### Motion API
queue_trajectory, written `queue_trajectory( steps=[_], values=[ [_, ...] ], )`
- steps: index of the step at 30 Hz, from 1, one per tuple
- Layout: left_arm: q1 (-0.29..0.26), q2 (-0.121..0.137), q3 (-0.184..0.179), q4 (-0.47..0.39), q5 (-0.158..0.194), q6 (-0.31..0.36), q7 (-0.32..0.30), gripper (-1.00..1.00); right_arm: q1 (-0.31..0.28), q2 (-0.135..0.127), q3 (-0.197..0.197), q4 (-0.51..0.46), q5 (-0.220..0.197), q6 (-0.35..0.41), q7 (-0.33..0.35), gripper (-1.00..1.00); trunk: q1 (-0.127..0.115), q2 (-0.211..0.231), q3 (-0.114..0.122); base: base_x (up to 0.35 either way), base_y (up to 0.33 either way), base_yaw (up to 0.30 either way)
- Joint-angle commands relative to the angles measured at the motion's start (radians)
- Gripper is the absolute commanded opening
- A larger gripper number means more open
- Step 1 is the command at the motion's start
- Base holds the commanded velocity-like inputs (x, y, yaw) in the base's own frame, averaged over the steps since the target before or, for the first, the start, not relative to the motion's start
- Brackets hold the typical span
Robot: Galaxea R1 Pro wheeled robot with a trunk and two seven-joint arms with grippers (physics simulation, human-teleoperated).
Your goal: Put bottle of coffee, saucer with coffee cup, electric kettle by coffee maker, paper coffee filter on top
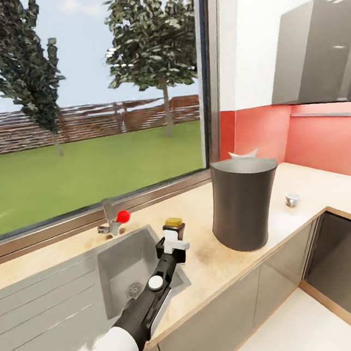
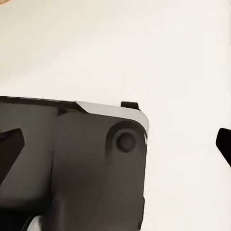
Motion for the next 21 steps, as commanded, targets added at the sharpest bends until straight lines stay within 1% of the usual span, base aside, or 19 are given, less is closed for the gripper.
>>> queue_trajectory(
  steps=[1, 4, 9, 15, 18, 21],
  values=[
    [-0.001, 0.0, -0.004, 0.001, 0.007, -0.005, 0.004, -1.0, 0.0, 0.0, -0.002, 0.001, 0.01, -0.003, -0.001, 1.0, 0.001, -0.001, 0.0, 0.334, -0.008, -0.011],
    [-0.001, 0.0, -0.003, 0.002, 0.006, -0.008, 0.004, -1.0, 0.0, 0.0, -0.002, 0.001, 0.01, -0.003, -0.001, 1.0, 0.001, -0.001, 0.0, 0.27, -0.003, -0.004],
    [0.0, 0.0, -0.004, 0.002, 0.004, -0.014, 0.004, -1.0, 0.0, 0.0, -0.002, 0.001, 0.01, -0.003, -0.001, 1.0, 0.001, -0.001, 0.0, 0.062, 0.0, 0.0],
    [0.001, 0.0, -0.006, 0.002, 0.004, -0.013, 0.005, -1.0, 0.0, 0.0, -0.002, 0.001, 0.01, -0.003, -0.002, 1.0, 0.001, -0.001, 0.0, 0.238, -0.017, 0.0],
    [0.004, 0.0, -0.006, 0.002, 0.004, -0.014, 0.006, -1.0, 0.0, 0.0, -0.002, 0.001, 0.01, -0.003, -0.002, 1.0, 0.001, -0.001, 0.0, 0.06, -0.014, 0.0],
    [0.021, 0.0, -0.006, -0.002, 0.004, -0.015, 0.005, -1.0, 0.0, 0.0, -0.002, 0.001, 0.01, -0.003, -0.002, 1.0, 0.001, -0.001, 0.0, 0.011, -0.002, 0.0]
  ],
)
